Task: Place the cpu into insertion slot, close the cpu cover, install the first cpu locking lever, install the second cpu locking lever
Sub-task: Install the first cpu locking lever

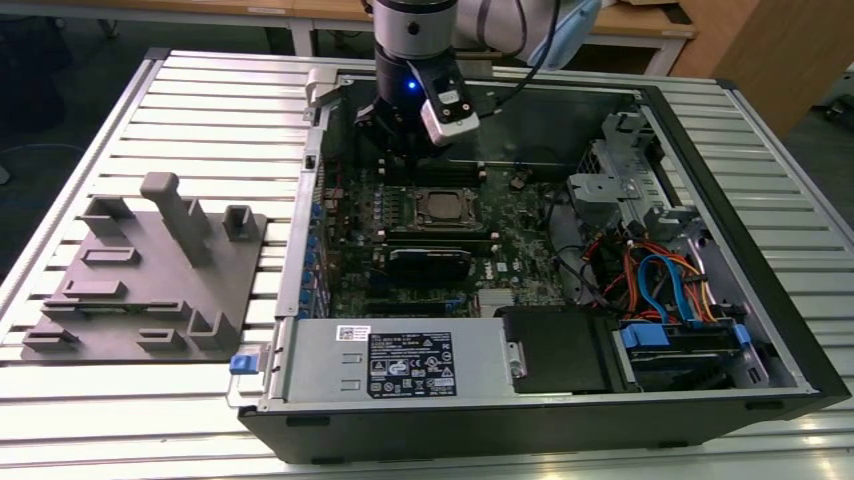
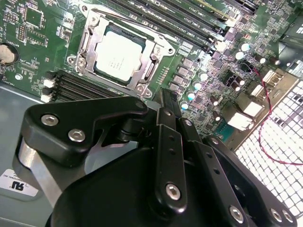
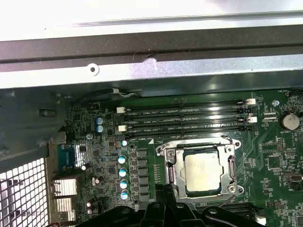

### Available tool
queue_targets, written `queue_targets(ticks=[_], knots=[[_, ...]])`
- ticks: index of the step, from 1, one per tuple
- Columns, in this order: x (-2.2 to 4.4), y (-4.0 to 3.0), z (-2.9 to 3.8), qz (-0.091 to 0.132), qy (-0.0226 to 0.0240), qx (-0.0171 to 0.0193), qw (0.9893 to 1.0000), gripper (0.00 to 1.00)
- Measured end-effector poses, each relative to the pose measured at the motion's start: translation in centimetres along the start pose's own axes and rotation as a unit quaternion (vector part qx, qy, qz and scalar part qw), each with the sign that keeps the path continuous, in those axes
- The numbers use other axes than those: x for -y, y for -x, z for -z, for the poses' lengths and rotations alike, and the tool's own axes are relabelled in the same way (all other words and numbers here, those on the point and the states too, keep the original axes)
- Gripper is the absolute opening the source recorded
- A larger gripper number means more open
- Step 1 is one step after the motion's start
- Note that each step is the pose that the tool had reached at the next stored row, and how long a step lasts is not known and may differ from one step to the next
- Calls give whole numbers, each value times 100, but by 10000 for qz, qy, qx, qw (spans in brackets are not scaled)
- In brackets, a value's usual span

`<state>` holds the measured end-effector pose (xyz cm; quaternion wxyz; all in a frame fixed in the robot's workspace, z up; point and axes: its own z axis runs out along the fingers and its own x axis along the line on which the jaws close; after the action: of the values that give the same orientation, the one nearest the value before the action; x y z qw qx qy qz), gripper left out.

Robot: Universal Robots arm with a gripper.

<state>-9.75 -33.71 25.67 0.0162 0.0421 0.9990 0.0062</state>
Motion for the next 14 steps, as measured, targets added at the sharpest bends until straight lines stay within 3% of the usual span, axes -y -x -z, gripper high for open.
queue_targets(ticks=[9, 14], knots=[[2, -15, 2, 0, 1, -1, 10000, 10], [5, -65, 41, 0, 18, -1, 10000, 10]])
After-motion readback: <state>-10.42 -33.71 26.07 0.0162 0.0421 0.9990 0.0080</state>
